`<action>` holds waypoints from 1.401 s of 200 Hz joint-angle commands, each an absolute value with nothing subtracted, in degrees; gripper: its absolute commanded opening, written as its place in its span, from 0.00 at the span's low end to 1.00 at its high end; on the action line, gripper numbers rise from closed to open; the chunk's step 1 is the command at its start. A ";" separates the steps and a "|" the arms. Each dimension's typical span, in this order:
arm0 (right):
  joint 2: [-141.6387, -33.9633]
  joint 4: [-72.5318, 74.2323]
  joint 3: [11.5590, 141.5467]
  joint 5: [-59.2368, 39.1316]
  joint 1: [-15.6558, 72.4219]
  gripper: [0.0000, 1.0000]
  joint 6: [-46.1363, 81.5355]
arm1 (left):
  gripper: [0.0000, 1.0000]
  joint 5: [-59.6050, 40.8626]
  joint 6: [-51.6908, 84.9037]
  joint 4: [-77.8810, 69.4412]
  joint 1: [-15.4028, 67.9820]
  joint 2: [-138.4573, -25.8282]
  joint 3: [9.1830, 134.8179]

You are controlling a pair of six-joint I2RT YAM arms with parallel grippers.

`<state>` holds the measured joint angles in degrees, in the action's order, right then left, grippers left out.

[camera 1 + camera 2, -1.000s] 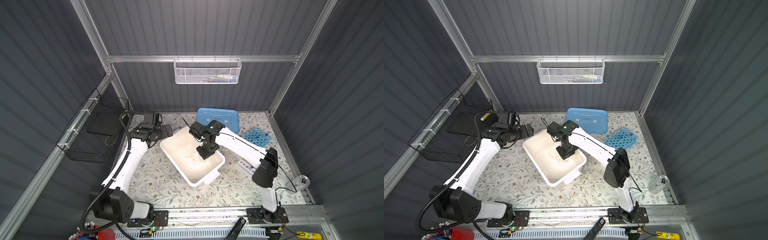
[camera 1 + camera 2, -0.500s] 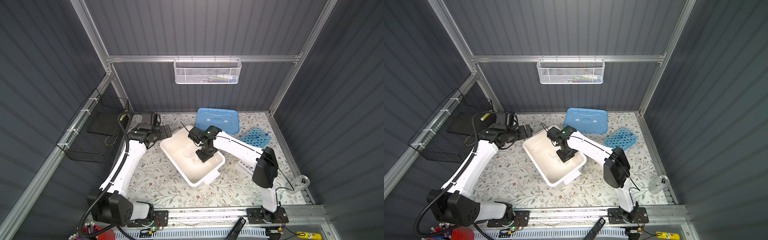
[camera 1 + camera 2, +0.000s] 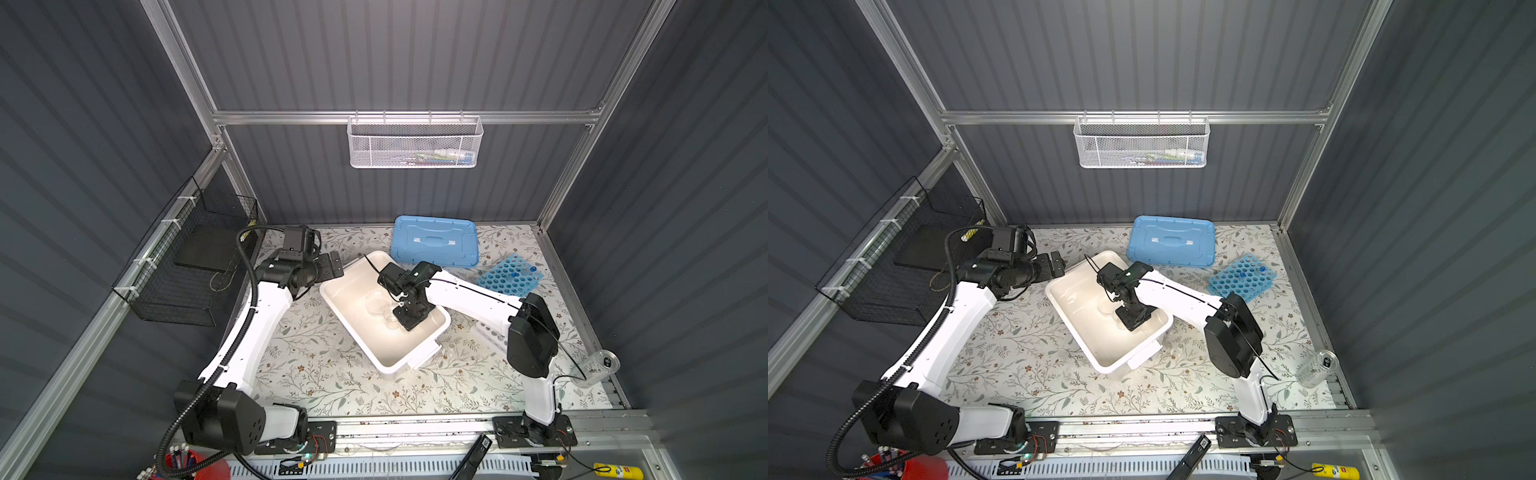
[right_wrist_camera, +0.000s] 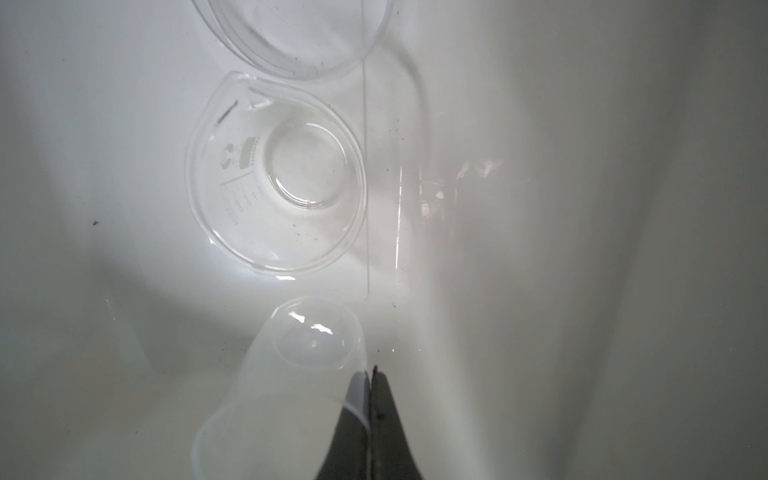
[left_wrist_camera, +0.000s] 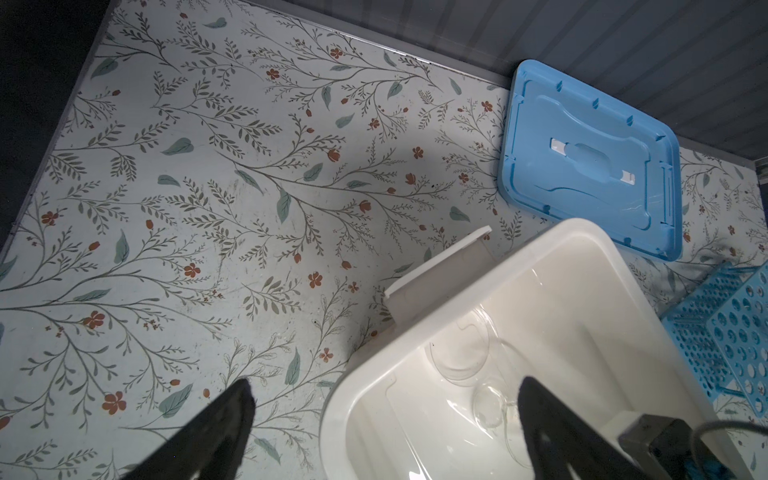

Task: Organize the chemistry lab equipment
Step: 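Lower the beaker into the white bin beside the petri dishes, then open the right gripper to release the beaker on the bin floor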

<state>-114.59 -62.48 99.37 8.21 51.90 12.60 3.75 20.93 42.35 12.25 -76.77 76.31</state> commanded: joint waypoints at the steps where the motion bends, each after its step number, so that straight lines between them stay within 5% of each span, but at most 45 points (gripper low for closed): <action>1: -113.64 -60.79 98.24 9.18 52.03 0.00 11.87 | 1.00 3.08 19.91 43.33 11.78 -75.33 75.76; 280: -115.22 -56.60 91.62 7.65 51.33 0.04 12.48 | 1.00 2.10 19.60 41.84 11.69 -74.89 74.14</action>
